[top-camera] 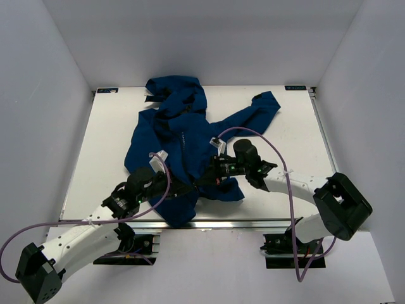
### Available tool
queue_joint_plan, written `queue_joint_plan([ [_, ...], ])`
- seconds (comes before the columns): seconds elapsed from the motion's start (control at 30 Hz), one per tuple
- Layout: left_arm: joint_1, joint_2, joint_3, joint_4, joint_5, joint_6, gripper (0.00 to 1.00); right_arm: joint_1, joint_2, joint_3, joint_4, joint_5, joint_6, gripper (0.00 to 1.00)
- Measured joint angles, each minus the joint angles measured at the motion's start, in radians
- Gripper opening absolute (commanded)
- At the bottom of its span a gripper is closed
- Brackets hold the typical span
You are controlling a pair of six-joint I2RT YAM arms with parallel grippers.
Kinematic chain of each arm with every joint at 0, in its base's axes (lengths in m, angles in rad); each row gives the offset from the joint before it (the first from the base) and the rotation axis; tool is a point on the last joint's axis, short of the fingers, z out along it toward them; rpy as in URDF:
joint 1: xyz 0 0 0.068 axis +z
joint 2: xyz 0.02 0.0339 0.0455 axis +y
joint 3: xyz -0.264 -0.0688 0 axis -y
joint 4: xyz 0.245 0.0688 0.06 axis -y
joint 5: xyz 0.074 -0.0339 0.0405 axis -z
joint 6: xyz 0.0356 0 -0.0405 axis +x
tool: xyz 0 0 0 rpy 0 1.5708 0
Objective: Zip up the jacket
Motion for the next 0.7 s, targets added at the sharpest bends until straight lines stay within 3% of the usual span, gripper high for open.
queue_joint_plan([
  [0.13,-0.010,-0.015,0.016,-0.102,0.011,-0.021,0.00,-0.024,-0.030,-0.022,0.006,0.028,-0.043,0.37],
  [0.23,-0.019,-0.019,0.015,-0.195,0.039,-0.039,0.00,-0.079,-0.092,-0.028,-0.013,0.092,-0.108,0.46],
  [0.47,-0.023,0.040,0.026,-0.283,0.058,-0.071,0.00,-0.042,-0.270,-0.005,-0.220,0.217,-0.367,0.54],
  [0.7,-0.023,0.052,0.071,-0.296,0.071,-0.087,0.00,0.288,-0.361,0.098,-0.465,0.435,-0.681,0.55],
])
